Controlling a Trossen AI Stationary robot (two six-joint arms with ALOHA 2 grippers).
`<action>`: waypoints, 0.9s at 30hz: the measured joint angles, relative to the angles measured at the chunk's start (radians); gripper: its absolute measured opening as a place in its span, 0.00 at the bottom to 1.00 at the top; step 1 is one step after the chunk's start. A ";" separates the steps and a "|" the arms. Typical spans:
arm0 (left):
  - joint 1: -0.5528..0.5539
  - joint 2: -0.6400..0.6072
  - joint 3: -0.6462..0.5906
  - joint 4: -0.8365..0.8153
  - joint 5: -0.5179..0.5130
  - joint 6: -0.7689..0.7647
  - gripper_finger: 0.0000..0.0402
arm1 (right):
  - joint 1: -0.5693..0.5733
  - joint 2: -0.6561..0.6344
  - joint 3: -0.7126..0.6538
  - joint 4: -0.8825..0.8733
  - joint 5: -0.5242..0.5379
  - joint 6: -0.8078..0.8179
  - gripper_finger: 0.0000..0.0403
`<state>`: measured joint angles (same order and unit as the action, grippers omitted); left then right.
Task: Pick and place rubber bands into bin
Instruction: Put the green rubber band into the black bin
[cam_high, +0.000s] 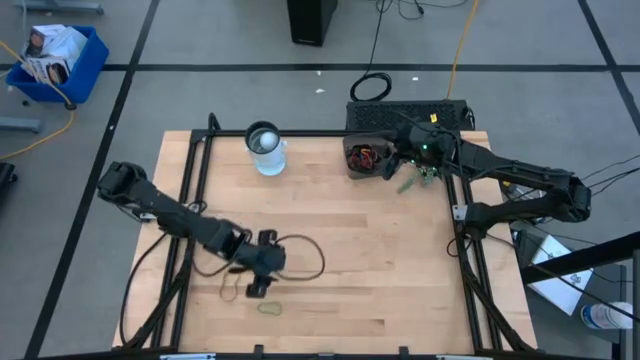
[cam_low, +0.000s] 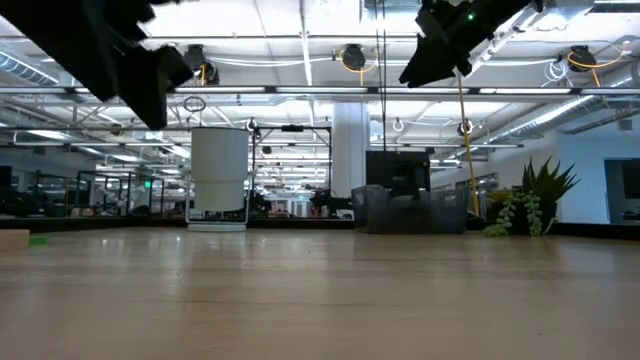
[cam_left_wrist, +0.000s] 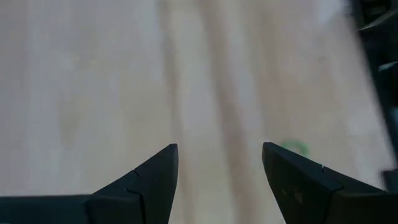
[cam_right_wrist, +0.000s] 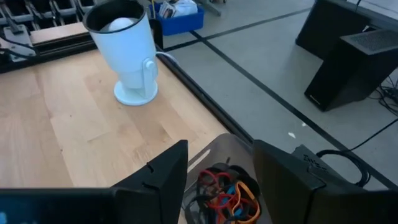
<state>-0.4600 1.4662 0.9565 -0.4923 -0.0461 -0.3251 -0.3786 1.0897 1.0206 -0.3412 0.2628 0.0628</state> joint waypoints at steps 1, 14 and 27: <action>-0.021 0.001 -0.012 0.040 -0.002 0.001 0.60 | 0.000 0.002 0.000 0.000 0.001 0.000 0.43; -0.159 0.266 -0.016 0.259 0.073 -0.108 0.60 | 0.000 0.003 0.000 -0.014 0.001 0.000 0.43; -0.182 0.318 -0.012 0.192 0.045 -0.168 0.58 | 0.000 0.003 0.000 -0.039 0.001 0.003 0.43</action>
<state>-0.6422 1.7844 0.9441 -0.3003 -0.0010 -0.4933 -0.3786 1.0927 1.0206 -0.3806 0.2642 0.0662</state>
